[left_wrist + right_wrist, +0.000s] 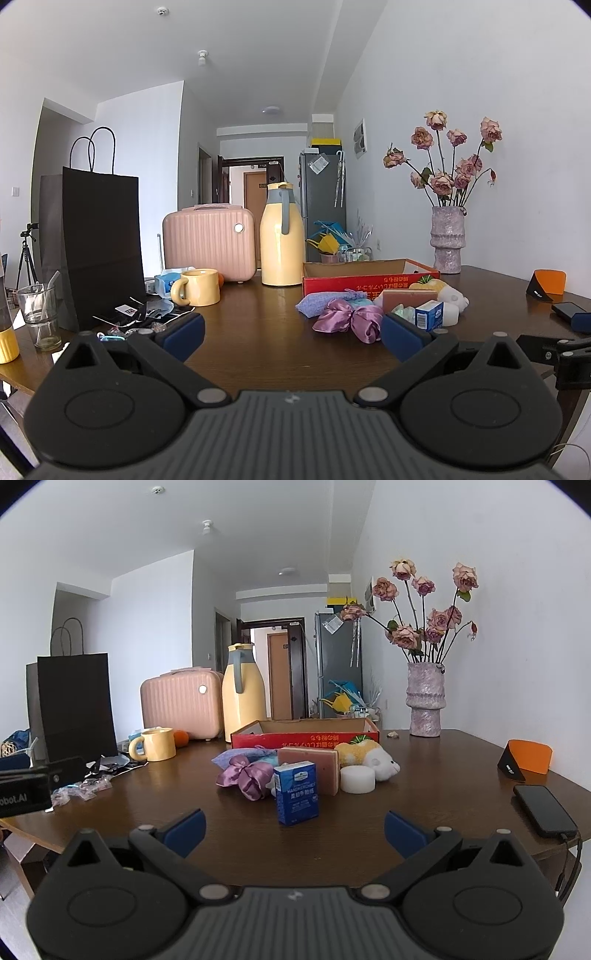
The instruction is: Organize soft objects
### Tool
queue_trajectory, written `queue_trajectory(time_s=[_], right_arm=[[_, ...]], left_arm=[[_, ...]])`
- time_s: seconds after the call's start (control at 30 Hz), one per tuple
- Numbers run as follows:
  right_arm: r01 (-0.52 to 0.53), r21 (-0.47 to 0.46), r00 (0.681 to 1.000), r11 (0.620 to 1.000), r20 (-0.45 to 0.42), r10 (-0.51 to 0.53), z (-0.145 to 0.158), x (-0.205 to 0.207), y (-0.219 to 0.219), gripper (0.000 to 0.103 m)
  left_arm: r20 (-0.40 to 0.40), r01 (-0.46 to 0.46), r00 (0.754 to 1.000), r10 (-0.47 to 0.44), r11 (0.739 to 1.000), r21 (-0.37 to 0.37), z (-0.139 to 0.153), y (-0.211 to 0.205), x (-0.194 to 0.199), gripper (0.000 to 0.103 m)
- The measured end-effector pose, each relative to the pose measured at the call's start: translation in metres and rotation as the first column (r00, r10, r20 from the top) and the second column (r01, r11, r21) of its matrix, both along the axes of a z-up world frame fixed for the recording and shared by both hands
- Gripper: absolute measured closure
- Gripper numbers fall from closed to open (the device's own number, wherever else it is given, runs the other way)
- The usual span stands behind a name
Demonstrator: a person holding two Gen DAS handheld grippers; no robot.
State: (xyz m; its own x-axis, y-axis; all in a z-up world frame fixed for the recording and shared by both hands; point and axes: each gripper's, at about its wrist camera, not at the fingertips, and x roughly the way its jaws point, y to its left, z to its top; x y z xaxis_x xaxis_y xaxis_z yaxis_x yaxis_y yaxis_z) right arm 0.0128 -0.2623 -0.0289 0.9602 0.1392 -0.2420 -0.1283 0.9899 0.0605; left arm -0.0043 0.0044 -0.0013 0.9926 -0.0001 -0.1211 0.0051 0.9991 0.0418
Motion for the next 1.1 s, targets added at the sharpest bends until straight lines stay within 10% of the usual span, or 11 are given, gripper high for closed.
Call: queue_trajectory(time_s=[1.1], right_arm=[[0.035,0.000,0.999,0.999,0.016,-0.035,-0.017,0.014,0.000,0.000]], left_arm=[[-0.064,-0.029,0.997,0.031,0.999,0.020,-0.017,-0.007,0.021,0.000]])
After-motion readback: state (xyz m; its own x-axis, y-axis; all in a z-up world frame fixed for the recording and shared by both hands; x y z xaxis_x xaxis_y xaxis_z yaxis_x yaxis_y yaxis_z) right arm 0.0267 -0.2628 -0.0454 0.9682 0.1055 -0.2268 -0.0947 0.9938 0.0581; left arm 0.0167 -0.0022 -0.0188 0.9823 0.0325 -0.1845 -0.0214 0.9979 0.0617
